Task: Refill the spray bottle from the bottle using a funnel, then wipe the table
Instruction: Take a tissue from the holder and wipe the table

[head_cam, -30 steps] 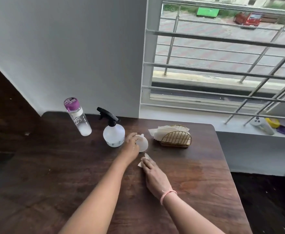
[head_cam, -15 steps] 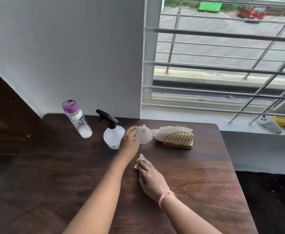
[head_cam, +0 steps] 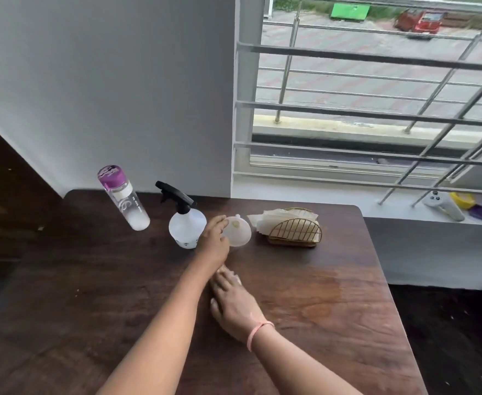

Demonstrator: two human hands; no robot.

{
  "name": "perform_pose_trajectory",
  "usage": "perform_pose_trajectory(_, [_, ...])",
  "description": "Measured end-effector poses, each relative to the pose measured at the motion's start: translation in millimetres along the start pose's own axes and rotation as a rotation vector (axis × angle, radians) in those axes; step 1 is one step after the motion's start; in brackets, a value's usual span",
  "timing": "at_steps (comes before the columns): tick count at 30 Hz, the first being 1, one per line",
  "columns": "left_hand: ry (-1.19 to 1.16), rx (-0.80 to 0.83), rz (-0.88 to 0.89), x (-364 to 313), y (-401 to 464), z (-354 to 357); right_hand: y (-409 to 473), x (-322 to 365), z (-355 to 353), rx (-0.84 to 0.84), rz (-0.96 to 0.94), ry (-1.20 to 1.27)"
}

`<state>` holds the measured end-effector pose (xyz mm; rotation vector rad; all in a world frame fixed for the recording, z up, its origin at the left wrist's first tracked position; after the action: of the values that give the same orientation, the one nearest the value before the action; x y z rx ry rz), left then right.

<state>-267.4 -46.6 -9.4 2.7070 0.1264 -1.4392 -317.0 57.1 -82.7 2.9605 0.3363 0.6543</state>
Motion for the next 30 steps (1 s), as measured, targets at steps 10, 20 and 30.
perform_pose_trajectory(10, [0.131, 0.178, 0.007, 10, -15, 12, -70, -146, -61, -0.395, 0.424, -0.195])
perform_pose_trajectory(20, [0.013, 0.146, 0.001, 2, -28, -21, -49, -85, -26, -0.307, 0.437, -0.216])
perform_pose_trajectory(30, [-0.146, -0.074, -0.158, 49, -38, -100, -80, 124, 62, 0.097, -0.539, -0.114])
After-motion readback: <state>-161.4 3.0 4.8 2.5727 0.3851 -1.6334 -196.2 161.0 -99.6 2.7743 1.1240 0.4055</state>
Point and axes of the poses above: each hand's wrist, its own y-axis towards the middle knuckle, its own z-axis out of the palm, x = y × z, the point moved 7 cm from there along y, towards the middle knuckle, and after that the axes turned 15 degrees about -x, right-handed, at the moved point
